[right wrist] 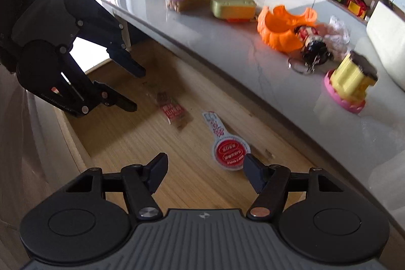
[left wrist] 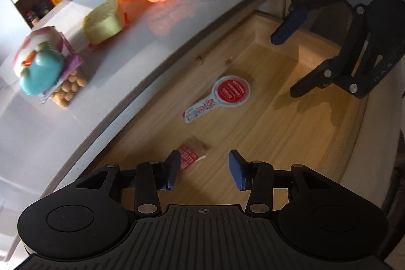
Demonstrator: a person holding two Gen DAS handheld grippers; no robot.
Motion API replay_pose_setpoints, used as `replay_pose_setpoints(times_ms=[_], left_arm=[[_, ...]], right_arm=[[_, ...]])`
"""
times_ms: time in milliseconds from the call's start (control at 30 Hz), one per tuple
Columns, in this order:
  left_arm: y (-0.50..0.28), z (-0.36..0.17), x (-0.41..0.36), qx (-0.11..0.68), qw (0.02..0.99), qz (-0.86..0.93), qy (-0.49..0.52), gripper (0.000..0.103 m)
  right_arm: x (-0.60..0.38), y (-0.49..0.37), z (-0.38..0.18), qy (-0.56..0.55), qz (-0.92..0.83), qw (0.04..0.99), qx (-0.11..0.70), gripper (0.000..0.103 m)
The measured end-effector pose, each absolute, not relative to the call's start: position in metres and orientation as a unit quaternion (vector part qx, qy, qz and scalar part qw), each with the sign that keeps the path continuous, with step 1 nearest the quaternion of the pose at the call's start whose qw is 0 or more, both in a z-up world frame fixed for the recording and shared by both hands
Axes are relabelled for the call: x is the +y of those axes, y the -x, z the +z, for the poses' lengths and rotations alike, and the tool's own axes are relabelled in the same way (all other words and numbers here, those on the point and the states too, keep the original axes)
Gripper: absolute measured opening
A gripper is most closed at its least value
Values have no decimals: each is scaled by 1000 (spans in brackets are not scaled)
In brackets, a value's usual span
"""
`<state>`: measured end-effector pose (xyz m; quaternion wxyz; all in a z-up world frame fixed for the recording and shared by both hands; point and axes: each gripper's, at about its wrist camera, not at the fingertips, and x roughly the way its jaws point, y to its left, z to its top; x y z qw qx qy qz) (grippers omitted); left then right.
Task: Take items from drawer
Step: 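Move both grippers back down into the drawer toward the snack bag, then lower the left gripper toward the red-and-white lollipop while the right gripper hovers over the snack bag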
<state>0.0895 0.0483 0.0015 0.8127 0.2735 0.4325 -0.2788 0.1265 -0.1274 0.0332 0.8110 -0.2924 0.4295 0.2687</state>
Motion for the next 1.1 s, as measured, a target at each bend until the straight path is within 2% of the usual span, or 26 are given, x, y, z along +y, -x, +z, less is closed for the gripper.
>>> replay_pose_setpoints(times_ms=[100, 433, 767, 933, 1100], left_arm=[[-100, -8, 50, 430, 813, -275, -280, 47], [-115, -28, 76, 441, 828, -243, -244, 43], [-123, -30, 86, 459, 831, -232, -212, 43], [-124, -33, 78, 468, 824, -237, -216, 43], [-127, -40, 76, 480, 816, -234, -220, 43]], right_arm=[[-125, -149, 17, 284, 248, 795, 476, 67], [-104, -179, -21, 313, 190, 797, 480, 64], [-116, -210, -43, 211, 126, 819, 518, 65], [-111, -207, -45, 232, 137, 826, 496, 64], [-112, -204, -45, 234, 154, 818, 503, 47]])
